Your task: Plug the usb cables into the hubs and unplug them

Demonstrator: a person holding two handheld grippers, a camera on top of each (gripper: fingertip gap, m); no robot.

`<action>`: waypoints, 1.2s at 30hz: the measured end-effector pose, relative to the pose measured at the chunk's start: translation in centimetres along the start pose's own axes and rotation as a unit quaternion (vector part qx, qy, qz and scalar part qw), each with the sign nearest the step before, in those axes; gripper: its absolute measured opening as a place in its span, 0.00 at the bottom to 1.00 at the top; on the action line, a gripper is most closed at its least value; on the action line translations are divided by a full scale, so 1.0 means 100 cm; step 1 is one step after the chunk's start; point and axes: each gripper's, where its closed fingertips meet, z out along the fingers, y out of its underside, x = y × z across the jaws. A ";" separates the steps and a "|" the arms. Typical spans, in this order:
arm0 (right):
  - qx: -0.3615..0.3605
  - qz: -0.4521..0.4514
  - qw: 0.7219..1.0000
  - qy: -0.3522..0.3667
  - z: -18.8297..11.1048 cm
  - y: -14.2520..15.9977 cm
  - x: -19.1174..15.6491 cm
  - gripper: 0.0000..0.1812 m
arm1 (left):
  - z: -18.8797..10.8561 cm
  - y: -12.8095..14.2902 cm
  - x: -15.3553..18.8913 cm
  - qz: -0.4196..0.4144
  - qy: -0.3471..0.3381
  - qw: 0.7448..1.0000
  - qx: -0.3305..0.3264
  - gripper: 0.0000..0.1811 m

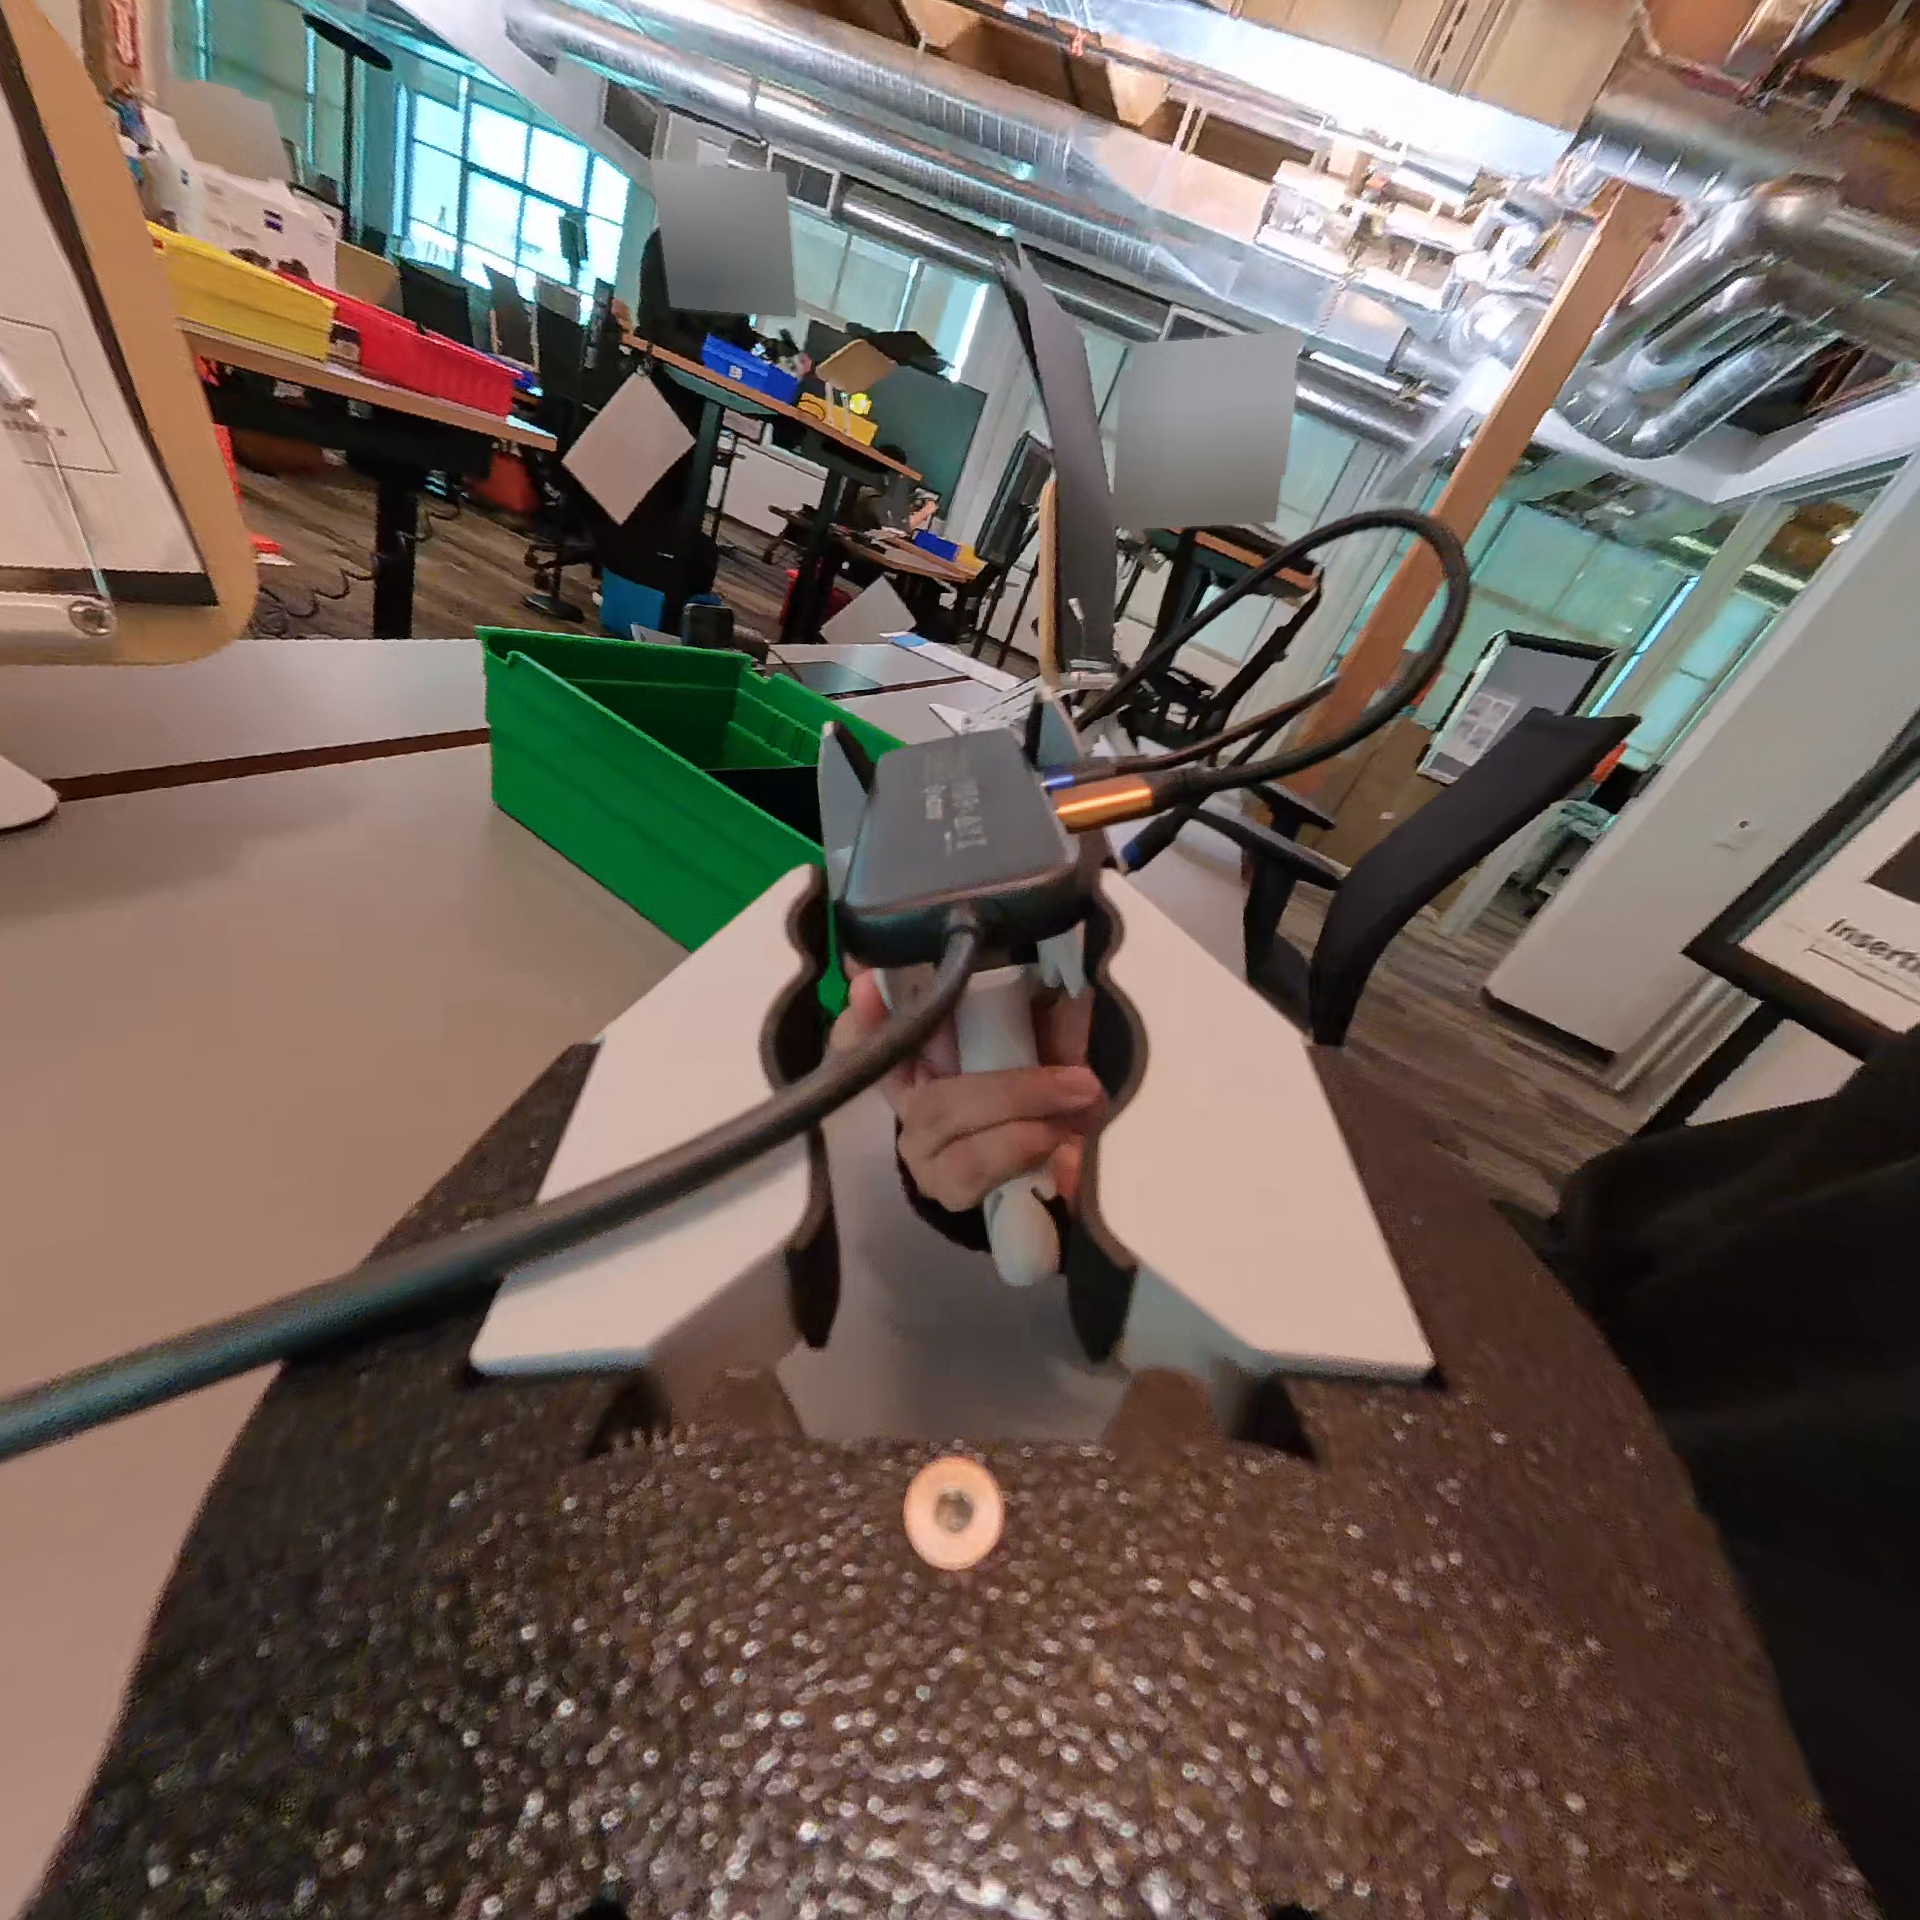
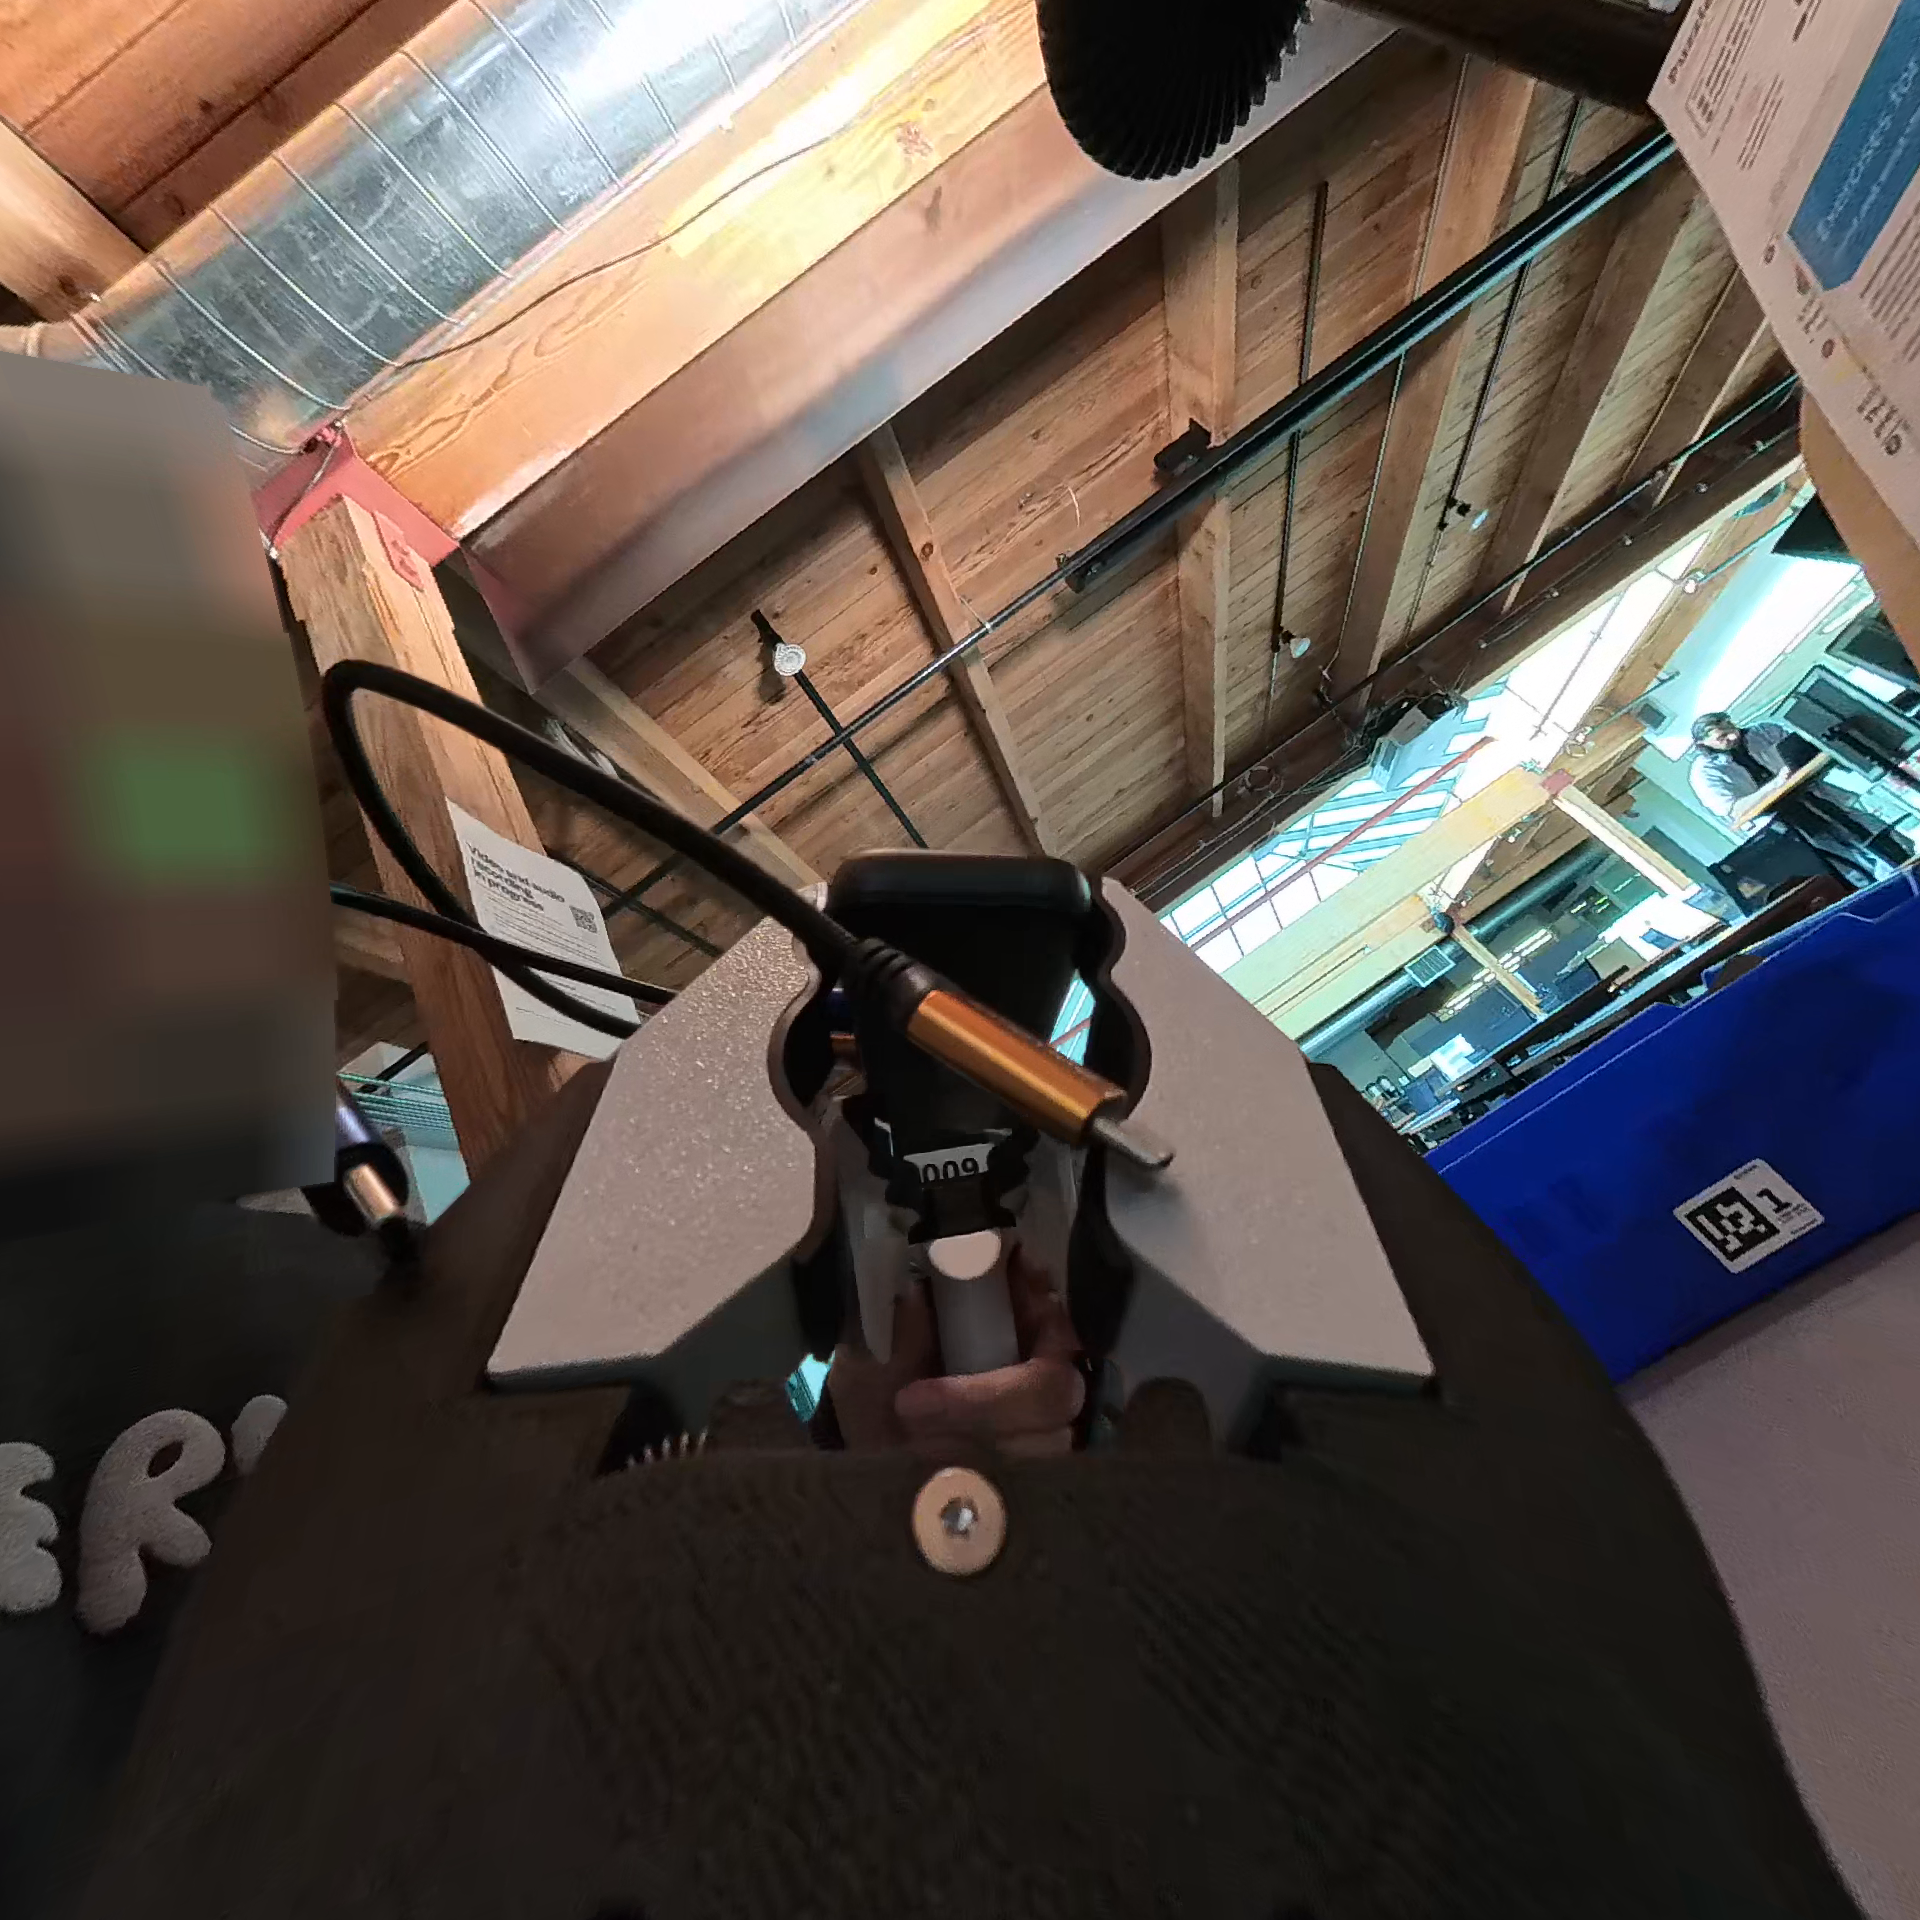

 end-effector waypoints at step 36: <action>-0.077 -0.052 0.996 -0.009 -0.005 0.022 0.004 0.26 | -0.003 0.009 -0.001 -0.007 -0.003 0.998 -0.059 0.25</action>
